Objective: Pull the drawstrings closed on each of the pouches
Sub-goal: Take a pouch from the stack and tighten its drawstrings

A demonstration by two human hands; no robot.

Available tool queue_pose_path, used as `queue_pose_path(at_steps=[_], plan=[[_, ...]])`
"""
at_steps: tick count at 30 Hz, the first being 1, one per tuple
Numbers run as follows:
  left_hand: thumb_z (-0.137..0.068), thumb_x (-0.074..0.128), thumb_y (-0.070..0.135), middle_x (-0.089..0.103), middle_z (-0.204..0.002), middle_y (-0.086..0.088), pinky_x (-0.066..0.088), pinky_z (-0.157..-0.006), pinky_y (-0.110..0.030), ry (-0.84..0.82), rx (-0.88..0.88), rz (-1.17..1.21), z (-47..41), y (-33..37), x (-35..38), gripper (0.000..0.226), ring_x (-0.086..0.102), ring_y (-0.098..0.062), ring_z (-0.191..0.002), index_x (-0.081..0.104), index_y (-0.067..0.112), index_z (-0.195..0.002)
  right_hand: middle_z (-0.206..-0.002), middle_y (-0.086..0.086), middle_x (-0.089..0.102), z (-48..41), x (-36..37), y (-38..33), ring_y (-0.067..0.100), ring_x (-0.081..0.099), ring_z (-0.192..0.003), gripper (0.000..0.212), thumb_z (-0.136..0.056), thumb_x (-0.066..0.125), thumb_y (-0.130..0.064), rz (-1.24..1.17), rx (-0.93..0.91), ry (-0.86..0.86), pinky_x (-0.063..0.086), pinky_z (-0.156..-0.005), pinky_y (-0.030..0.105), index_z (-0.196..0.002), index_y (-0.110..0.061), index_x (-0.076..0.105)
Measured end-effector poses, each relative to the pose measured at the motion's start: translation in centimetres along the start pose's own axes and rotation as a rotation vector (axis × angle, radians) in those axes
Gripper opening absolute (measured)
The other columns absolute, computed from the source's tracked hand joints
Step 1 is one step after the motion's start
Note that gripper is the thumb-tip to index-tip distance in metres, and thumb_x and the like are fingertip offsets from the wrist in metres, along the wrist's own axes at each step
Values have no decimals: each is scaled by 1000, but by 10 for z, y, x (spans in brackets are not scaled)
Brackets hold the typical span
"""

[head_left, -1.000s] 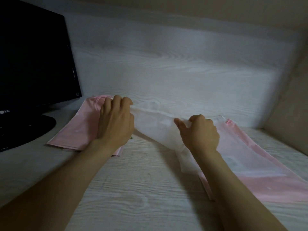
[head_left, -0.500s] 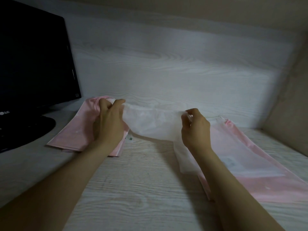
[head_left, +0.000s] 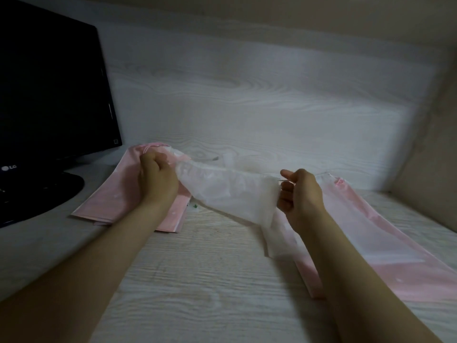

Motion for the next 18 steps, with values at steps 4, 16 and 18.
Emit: queue_pose_path(at_steps=[4,16,18], plan=[[-76,42,27,73,-117,0,57,-99,-46,-22,-113,170,-3,-7,0,32,68,-27,-110,66,33,-95,-73,6,55,1,5,3,11,44,-50,23,-98,50,0,-311,37,-69,39,-45,21,-116,1,64],[-92,47,5,73,-116,-2,57,-91,-35,49,-50,94,-8,-8,-9,32,69,-23,-105,68,23,-108,-92,15,72,2,-2,-4,17,75,-71,12,-98,65,4,-599,-13,13,59,-61,20,-109,7,62],[-89,50,7,74,-114,-2,62,-88,-39,51,-65,226,-11,-12,-8,33,73,-20,-101,67,19,-114,-106,22,70,2,-2,-4,27,79,-87,12,-95,61,13,-624,-21,2,63,-69,25,-107,11,60]])
Point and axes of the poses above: each hand's wrist, its own z-axis away from the middle knuckle, its own x-axis out of the palm, y = z × x, the point moved 8 cm from there along -z, towards the middle knuckle
